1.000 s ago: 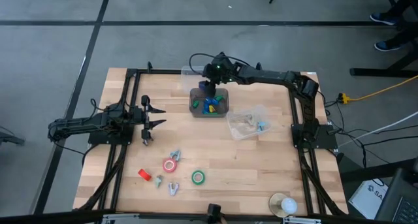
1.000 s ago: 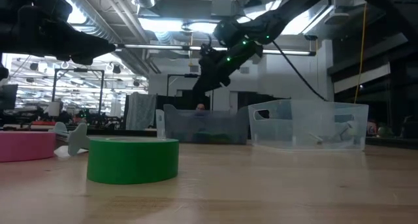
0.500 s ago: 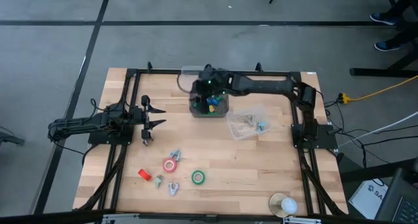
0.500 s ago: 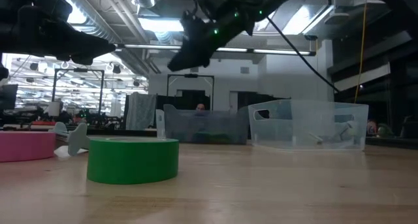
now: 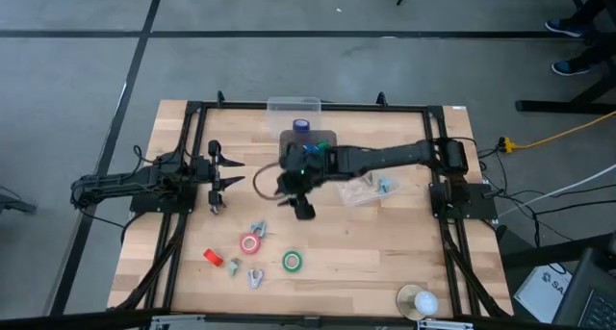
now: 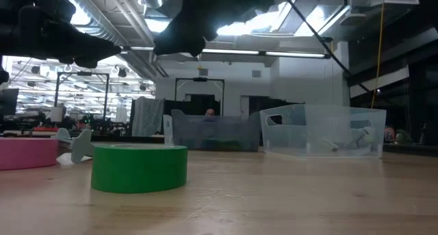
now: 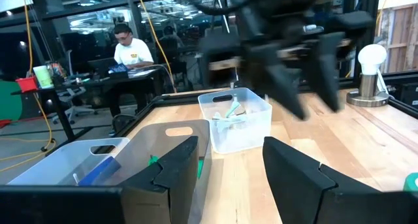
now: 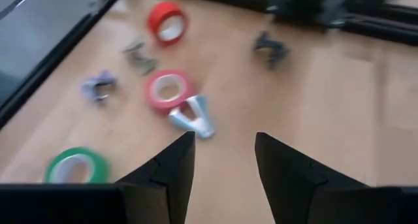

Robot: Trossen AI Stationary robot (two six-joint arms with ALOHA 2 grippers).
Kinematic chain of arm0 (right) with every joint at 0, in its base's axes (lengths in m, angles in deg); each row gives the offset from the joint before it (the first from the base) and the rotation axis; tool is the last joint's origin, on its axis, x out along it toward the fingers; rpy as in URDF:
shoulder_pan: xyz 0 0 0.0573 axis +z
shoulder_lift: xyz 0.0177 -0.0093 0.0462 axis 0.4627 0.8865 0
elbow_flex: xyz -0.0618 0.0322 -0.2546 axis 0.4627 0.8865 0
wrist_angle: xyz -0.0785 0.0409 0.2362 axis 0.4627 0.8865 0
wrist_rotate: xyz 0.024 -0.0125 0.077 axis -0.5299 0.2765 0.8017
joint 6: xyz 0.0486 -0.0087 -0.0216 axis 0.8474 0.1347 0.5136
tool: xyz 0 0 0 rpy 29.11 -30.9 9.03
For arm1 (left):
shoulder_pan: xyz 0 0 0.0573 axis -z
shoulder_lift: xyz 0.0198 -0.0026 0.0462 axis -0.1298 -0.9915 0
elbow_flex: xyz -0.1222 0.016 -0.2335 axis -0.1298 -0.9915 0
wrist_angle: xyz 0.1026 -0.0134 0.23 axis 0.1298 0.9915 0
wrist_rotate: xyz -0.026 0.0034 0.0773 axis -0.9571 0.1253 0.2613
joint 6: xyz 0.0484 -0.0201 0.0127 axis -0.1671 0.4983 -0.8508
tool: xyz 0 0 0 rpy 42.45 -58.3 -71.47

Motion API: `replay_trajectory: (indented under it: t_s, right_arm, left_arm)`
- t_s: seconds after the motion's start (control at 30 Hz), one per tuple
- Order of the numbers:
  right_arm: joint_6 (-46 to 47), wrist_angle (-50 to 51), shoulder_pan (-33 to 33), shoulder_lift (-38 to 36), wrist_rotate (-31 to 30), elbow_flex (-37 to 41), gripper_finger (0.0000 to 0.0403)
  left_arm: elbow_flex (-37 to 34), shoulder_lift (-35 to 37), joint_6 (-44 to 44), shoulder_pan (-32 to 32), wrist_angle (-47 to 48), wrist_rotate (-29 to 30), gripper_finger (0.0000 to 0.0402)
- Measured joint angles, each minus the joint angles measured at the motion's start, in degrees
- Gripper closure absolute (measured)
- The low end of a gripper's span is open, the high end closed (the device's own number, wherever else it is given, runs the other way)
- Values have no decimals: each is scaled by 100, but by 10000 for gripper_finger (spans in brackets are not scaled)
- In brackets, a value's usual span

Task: Pick and place Stapler, Stapler remover, tape
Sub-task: Put the green tape into the top transparent bin

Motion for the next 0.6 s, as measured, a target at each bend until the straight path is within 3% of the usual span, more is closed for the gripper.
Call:
replay_trajectory:
  t_s: [0.6]
  right_arm:
    - [7,1408,960,0,-2,2,239]
  left_arm:
    - [-2,0,-2,0,0,0,233]
